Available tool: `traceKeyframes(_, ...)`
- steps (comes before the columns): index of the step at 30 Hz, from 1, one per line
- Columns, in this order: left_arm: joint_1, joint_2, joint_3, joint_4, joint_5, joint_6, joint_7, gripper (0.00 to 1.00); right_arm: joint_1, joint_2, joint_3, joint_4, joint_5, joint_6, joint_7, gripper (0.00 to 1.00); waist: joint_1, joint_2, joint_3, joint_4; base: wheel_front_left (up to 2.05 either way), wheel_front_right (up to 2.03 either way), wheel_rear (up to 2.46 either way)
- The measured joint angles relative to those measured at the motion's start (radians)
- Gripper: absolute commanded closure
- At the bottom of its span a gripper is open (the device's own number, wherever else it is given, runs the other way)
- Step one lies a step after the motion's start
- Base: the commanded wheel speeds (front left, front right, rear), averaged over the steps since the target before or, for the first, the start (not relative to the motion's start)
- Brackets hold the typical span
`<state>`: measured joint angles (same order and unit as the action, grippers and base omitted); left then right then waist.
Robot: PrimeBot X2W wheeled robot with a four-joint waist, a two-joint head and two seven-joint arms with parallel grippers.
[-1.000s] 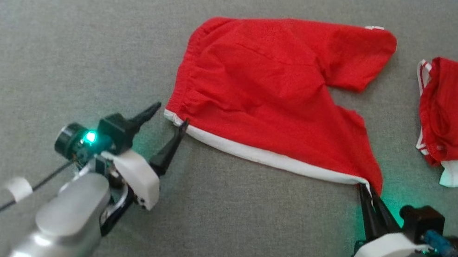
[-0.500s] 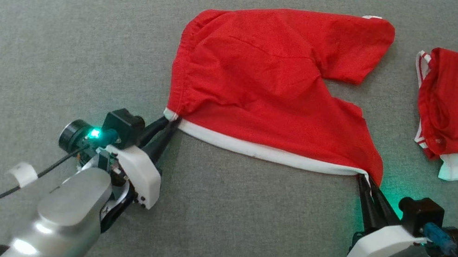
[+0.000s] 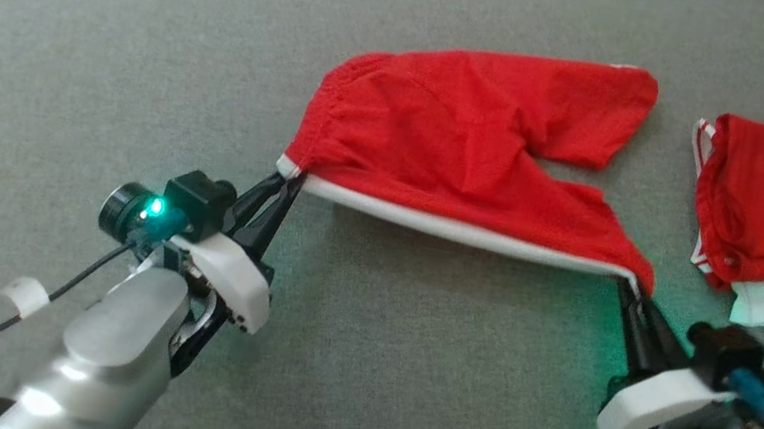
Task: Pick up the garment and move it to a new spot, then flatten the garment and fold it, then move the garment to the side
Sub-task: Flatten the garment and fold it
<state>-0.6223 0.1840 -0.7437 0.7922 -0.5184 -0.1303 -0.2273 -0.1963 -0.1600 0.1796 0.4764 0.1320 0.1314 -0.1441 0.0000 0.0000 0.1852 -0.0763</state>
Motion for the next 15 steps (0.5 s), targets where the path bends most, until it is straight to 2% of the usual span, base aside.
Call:
traceKeyframes(7,-0.040,0.012,0.037,-0.099,-0.003,0.028,-0.012,1.00,-0.103,-0.067,0.001,-0.099,-0.001,0.000,-0.016,1.00,-0.0001,0.0000,-0.075,0.022,0.00,0.00,0.00)
traceKeyframes(15,-0.112,0.021,0.137,-0.285,-0.104,0.091,0.051,1.00,-0.233,-0.139,0.010,-0.248,-0.001,0.000,-0.018,1.00,-0.0001,0.0000,-0.153,0.037,0.00,0.00,0.00)
